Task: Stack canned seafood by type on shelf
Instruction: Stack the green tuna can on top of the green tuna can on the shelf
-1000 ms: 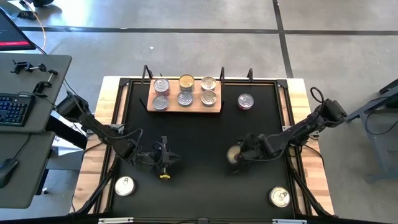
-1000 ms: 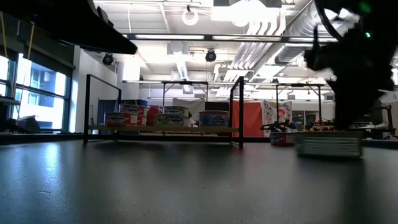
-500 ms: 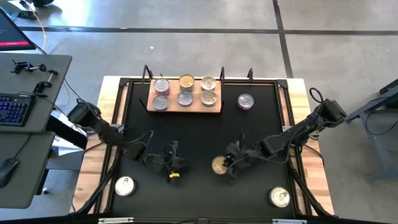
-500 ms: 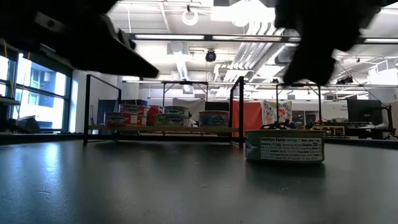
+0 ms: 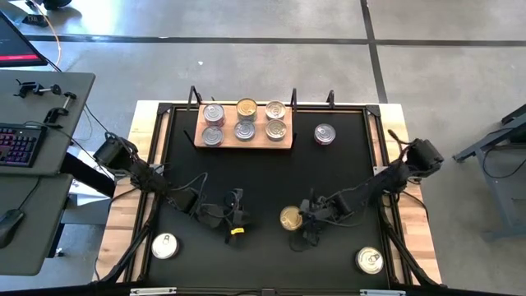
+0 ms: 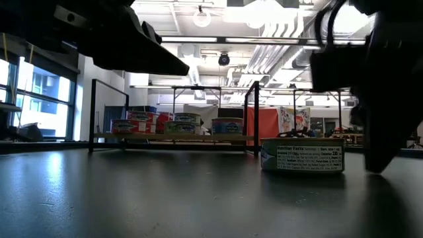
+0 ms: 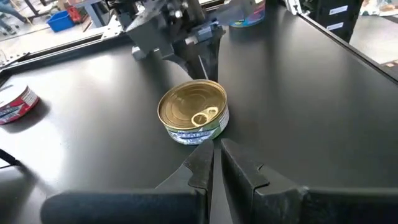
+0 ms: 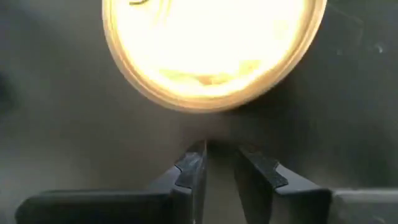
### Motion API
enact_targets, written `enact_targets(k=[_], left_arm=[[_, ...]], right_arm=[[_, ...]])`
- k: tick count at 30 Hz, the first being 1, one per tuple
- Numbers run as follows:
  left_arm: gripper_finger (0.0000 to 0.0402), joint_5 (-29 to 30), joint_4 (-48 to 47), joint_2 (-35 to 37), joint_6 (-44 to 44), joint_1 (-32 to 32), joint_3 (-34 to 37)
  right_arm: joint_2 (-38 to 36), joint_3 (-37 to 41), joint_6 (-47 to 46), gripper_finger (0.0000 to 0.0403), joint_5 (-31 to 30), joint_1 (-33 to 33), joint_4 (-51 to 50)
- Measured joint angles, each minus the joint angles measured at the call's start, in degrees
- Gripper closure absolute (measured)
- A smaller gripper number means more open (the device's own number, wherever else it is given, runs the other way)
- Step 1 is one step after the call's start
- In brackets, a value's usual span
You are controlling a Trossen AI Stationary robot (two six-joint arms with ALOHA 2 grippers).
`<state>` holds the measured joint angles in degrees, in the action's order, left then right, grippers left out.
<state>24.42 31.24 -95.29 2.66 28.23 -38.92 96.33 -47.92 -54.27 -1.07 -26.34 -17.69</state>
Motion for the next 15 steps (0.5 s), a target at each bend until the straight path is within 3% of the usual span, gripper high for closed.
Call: enact_targets(k=[3, 5, 12, 15], left_arm=[[0.0381, -0.10, -0.02, 0.00, -0.32, 0.00, -0.02], [0.0381, -0.14, -0.06, 0.00, -0.45, -0.02, -0.08], [0.0380, -0.24, -0.40, 0.00, -0.47, -0.45, -0.08], [0.0375, 0.97, -4.12, 0.02, -0.43, -1.44, -0.11]], right_arm=[[3.58, -0.74, 5.98, 0.0333, -2.77, 2.35, 7.01], [5.29, -2.19, 10.28, 0.0333, -7.80, 3.84, 10.35], [6.19, -7.63, 18.77, 0.0332, -32.79, 7.24, 11.64], [6.32, -8.20, 18.79, 0.0332, -35.34, 8.09, 12.31]])
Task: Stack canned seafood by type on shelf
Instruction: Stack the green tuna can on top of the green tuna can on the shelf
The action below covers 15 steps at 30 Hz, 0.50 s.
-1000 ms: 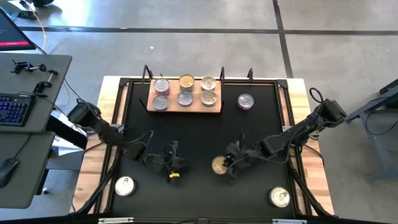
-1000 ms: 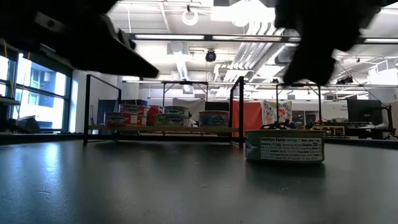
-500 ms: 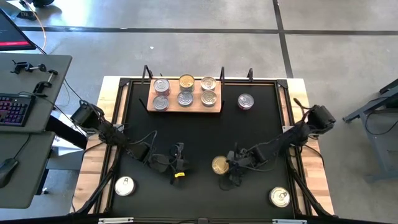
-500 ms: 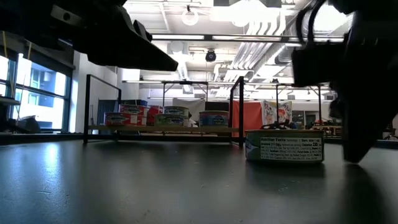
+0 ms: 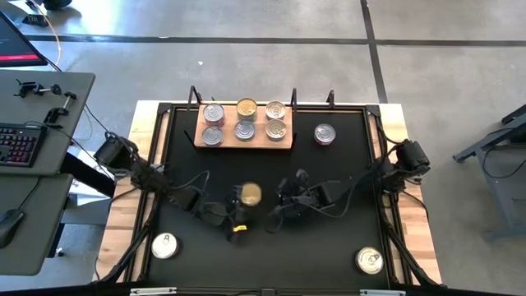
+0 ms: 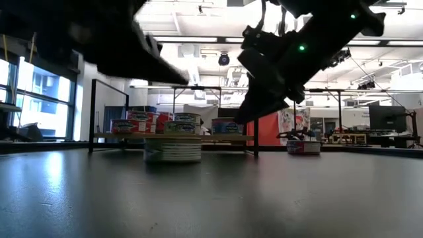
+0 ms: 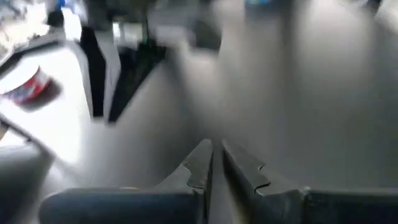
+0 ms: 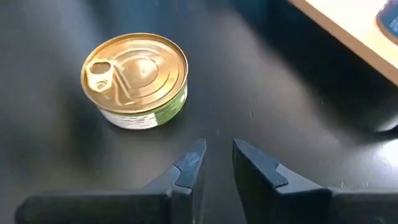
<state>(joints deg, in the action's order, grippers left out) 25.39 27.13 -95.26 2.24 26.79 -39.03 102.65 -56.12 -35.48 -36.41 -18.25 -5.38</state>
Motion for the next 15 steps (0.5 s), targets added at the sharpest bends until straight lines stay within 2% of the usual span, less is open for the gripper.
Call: enact_targets(k=[3, 8, 12, 15], left_arm=[[0.0355, -0.56, -5.83, 0.00, 1.03, -1.30, 0.00], [0.0294, -1.23, -11.21, 0.00, 2.05, -3.66, 0.02], [0.0251, 0.04, -13.67, 0.00, 10.34, -4.04, 0.02], [0.0233, 1.37, -16.61, 0.00, 14.43, -3.83, 0.02]], right_arm=[[0.02, 0.00, -0.17, 0.0332, -0.11, 0.32, 1.06], [2.50, 0.00, -2.03, 0.0332, 0.07, -0.60, 2.47], [6.05, 0.02, -2.01, 0.0332, 0.14, -1.59, 6.64], [8.79, 0.02, -2.03, 0.0332, 0.40, -2.09, 10.09]])
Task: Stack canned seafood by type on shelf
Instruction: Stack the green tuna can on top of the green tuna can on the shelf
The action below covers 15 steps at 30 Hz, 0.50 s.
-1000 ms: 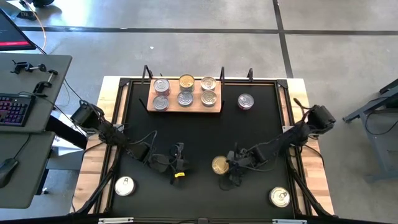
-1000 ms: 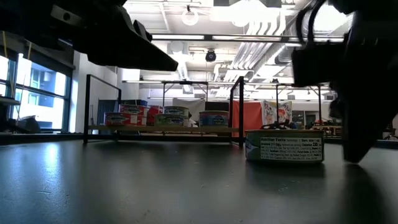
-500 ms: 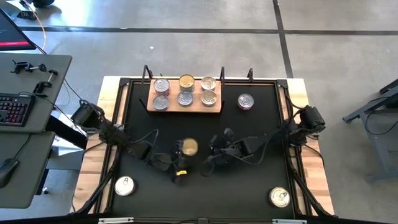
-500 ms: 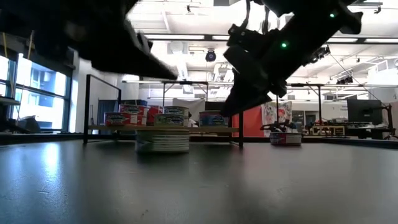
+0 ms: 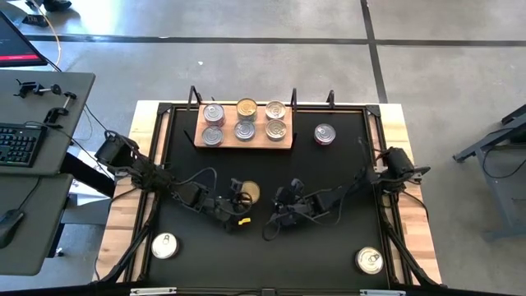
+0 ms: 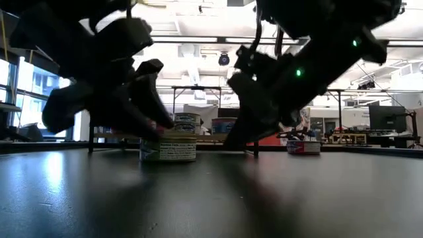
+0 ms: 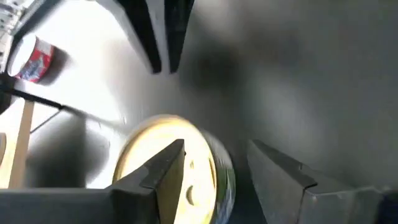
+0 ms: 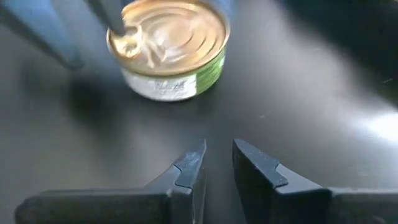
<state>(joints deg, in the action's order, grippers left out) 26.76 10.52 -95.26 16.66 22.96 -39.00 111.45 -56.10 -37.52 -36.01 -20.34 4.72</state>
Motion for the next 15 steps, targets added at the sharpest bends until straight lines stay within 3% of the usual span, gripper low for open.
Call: enact_targets(k=[7, 15], left_arm=[[0.0246, 1.02, -7.90, 0.07, -1.02, -1.86, 0.00], [0.0350, 1.43, -8.30, 0.20, -1.44, -2.69, -0.13]], right_arm=[[3.43, 0.00, 0.03, 0.0332, 1.46, -0.11, 3.22], [3.66, 0.00, 1.86, 0.0332, 1.94, -0.29, 5.43]])
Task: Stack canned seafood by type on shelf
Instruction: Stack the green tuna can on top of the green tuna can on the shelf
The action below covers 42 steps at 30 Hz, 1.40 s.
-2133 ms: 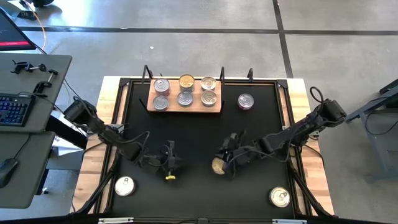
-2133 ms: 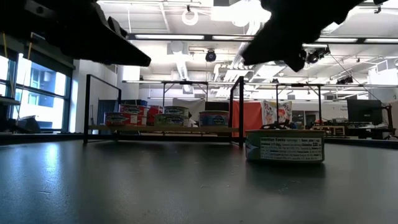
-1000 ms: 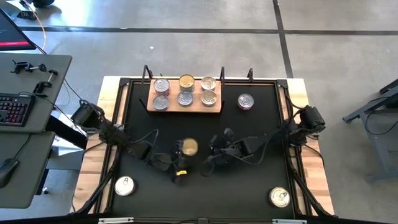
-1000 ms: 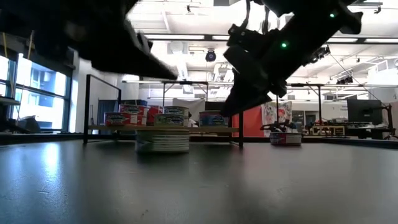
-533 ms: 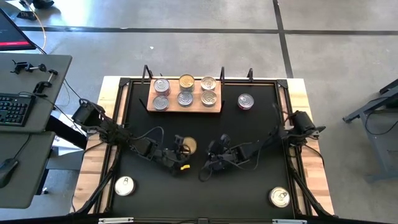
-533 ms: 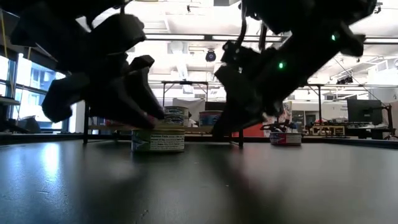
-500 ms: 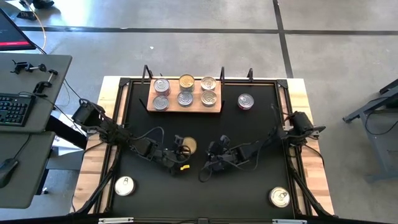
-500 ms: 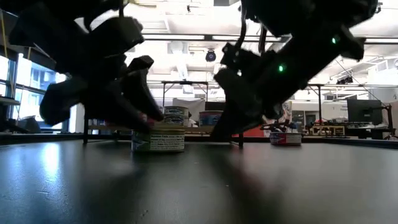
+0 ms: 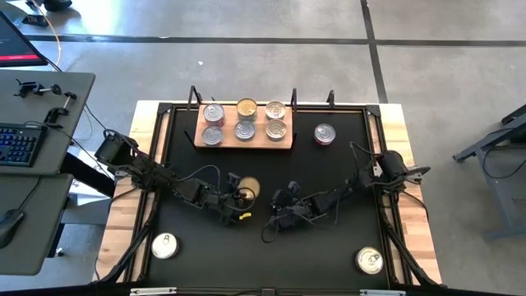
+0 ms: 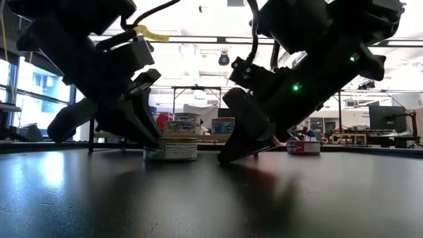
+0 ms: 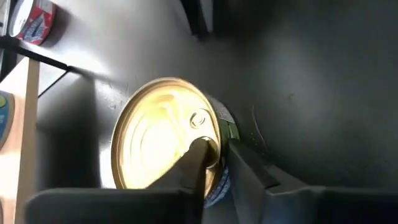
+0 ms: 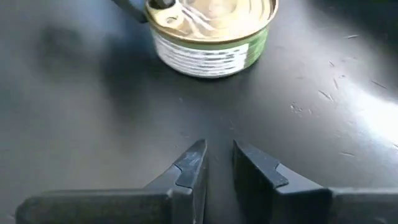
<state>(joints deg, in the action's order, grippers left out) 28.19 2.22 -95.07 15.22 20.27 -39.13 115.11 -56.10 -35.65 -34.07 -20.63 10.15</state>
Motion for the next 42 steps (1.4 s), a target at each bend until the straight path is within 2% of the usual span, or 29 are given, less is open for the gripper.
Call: enact_targets(k=[3, 5, 18, 23, 31, 35, 42], left_arm=[[0.0386, 0.22, -0.13, 0.00, -0.11, 0.62, 0.02], [0.0396, 0.64, -0.05, 0.00, -0.17, 1.31, 0.02], [0.0401, 5.28, 1.13, 0.09, -5.81, 6.87, 0.19], [0.0401, 8.04, -0.83, 0.36, -6.14, 8.72, -2.20], [0.0401, 15.14, -1.57, 0.37, -4.61, 11.00, -4.26], [0.0401, 21.44, -2.78, 0.37, -2.87, 11.82, -5.32], [0.0401, 28.48, -2.88, 0.44, 1.65, 10.43, -6.70]], right_arm=[[0.04, 0.00, 1.18, 0.0332, 0.31, -0.26, 0.97], [0.04, 0.00, 2.15, 0.0332, 0.29, -0.49, 1.63], [0.04, 0.00, 4.67, 0.0332, 0.16, -1.09, 4.00], [0.04, -0.01, 7.21, 0.0332, 0.24, -1.18, 7.15], [0.04, -0.02, 7.66, 0.0332, 0.27, -1.29, 7.83], [0.04, -0.02, 7.66, 0.0332, 0.25, -1.28, 7.79], [0.04, -0.02, 7.66, 0.0332, 0.27, -1.28, 7.77]])
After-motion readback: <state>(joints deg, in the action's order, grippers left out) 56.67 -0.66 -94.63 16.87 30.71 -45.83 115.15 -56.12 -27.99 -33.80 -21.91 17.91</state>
